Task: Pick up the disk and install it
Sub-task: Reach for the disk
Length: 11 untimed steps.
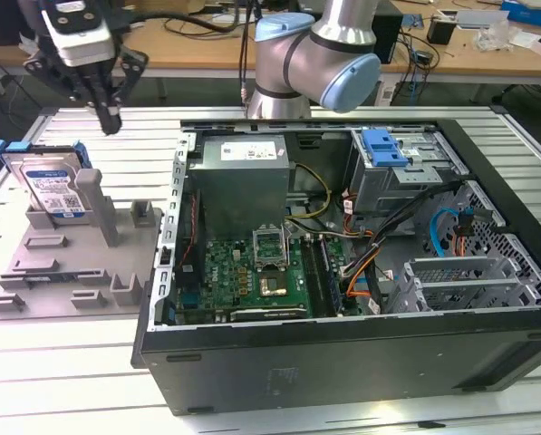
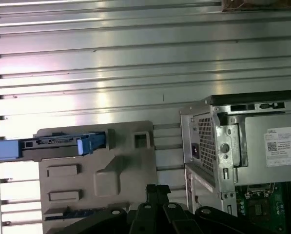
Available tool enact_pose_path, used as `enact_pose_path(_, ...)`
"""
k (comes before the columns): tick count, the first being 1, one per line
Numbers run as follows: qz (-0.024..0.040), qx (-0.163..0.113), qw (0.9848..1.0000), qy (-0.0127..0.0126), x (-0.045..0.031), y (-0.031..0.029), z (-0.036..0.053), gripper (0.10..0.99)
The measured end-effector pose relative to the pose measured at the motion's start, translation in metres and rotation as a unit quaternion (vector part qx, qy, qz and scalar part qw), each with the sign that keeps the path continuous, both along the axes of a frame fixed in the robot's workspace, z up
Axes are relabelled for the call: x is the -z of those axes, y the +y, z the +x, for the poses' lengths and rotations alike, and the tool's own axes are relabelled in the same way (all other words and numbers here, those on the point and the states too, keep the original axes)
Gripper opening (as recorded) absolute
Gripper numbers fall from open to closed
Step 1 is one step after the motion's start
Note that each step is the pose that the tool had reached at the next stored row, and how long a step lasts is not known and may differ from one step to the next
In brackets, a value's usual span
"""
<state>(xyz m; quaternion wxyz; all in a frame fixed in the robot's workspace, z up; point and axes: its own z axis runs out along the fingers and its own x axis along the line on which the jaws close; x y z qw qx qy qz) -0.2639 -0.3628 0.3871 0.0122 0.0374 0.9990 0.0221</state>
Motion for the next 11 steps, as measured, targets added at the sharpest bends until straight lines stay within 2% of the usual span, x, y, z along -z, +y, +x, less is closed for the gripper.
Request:
enact_pose_path(4, 0.0, 0.0, 1.0, 0.0, 0.0012, 0.0051, -0.0207, 0.106)
enact_pose_path(5, 0.0, 0.0, 1.0, -0.0001, 0.0018, 0.0083, -0.0298, 0.106)
enact_pose_path(9, 0.0, 0.0, 1.0, 0.0, 0.0031, 0.0151, -0.0459, 0.106)
enact_pose_path(11, 0.0, 0.0, 1.0, -0.0001, 0.0043, 0.0211, -0.0574, 0.106)
